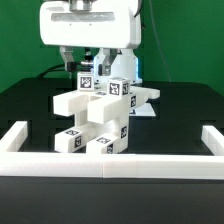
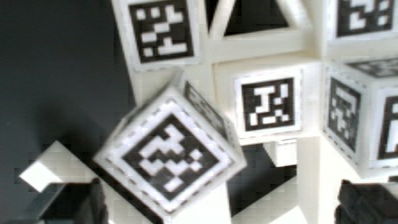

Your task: Assemble chair

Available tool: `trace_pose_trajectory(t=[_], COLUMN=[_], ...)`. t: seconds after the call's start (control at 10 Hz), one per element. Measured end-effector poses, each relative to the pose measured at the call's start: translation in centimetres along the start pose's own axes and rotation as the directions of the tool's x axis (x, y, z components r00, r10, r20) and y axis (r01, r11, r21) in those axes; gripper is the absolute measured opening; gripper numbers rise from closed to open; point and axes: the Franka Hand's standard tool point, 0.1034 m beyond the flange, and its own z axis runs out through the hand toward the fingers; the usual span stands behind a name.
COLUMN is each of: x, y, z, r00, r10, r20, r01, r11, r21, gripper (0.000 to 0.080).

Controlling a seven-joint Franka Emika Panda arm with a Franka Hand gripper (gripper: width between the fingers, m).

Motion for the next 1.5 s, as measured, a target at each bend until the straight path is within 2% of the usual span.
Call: trace_pose_trajectory(t=[0.3, 0.5, 0.7, 1.1, 1.3, 1.5], x=[0.0, 0.4, 0.0, -0.2, -0.9, -1.2], y=[0.0, 0.2, 1.0, 1.3, 1.6, 1.7], z=[0.1, -1.0, -1.2, -0.9, -0.3, 0.0], r00=[1.000, 0.990, 0.966, 0.957, 0.880, 0.804], r10=[-0.004, -0.143, -0.259, -0.292, -0.474, -0.594], r20=[0.000, -0.004, -0.007, -0.010, -0.017, -0.015], r01=[0.004, 0.144, 0.259, 0.292, 0.474, 0.594], r11=[1.000, 0.989, 0.964, 0.955, 0.880, 0.804], r21=[-0.002, 0.032, 0.059, 0.050, 0.032, 0.026], gripper=[0.0649, 0.0649, 0.0649, 0.0649, 0.0649, 0.0649])
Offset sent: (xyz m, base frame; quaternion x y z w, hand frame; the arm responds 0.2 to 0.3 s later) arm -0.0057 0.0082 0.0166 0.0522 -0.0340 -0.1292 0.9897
